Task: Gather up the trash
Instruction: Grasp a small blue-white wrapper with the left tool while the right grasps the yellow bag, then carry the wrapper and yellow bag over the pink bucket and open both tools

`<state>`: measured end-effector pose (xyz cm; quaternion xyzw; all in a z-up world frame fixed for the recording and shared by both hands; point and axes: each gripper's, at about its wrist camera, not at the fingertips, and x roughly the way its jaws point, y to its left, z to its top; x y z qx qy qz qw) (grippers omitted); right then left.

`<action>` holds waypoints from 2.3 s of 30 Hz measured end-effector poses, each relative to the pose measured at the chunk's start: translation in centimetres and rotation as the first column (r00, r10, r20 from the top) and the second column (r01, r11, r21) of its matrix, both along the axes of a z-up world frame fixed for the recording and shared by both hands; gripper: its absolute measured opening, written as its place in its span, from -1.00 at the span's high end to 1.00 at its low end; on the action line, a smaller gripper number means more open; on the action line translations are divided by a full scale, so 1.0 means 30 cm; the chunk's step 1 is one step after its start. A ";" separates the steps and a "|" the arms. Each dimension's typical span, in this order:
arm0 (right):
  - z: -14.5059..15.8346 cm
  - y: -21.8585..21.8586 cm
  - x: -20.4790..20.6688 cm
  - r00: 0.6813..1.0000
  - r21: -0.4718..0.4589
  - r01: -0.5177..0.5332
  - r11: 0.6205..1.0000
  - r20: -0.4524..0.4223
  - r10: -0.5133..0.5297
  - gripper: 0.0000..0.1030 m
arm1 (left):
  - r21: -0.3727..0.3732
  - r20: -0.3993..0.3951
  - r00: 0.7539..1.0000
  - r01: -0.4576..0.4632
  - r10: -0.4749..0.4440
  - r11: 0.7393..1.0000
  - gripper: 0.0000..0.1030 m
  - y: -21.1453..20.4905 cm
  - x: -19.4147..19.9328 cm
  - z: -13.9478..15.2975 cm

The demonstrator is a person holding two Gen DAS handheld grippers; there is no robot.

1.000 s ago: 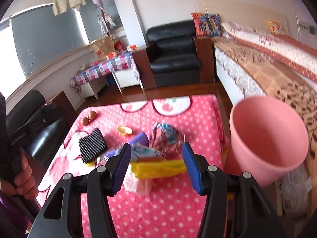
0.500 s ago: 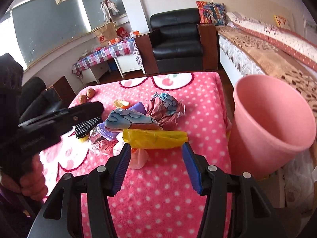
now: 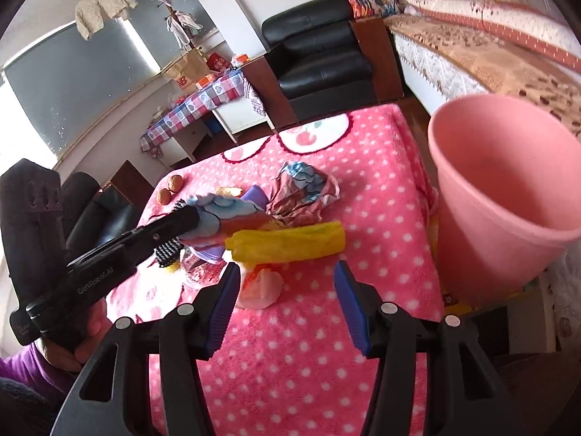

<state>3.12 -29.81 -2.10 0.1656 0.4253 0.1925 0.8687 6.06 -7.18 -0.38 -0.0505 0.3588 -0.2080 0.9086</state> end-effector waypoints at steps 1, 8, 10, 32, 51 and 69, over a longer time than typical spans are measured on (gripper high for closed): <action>-0.007 -0.002 0.008 1.000 0.029 0.001 1.000 -0.021 0.000 -0.04 | -0.007 0.016 1.000 -0.015 0.015 1.000 0.89 0.016 -0.006 0.013; -0.049 -0.012 0.095 0.984 0.184 0.061 0.981 -0.178 -0.028 -0.04 | -0.050 0.064 0.995 -0.079 0.083 0.996 0.90 0.111 -0.031 0.061; -0.076 -0.023 0.124 0.968 0.265 0.104 0.959 -0.246 -0.037 -0.04 | -0.056 0.072 0.994 -0.082 0.086 0.995 0.90 0.124 -0.037 0.066; -0.116 0.017 0.210 0.953 0.302 0.183 0.936 -0.287 -0.094 0.92 | -0.058 0.100 0.991 -0.081 0.087 0.995 0.90 0.149 -0.077 0.068; 0.223 -0.219 0.012 0.938 -0.010 0.303 0.953 0.182 -0.296 0.93 | -0.058 0.166 0.984 0.079 -0.068 0.995 0.90 -0.146 -0.050 0.187; 0.148 -0.534 0.056 0.880 -0.127 0.454 0.882 0.220 -0.421 0.92 | -0.040 0.061 0.970 0.239 -0.236 0.970 0.90 -0.628 0.148 0.078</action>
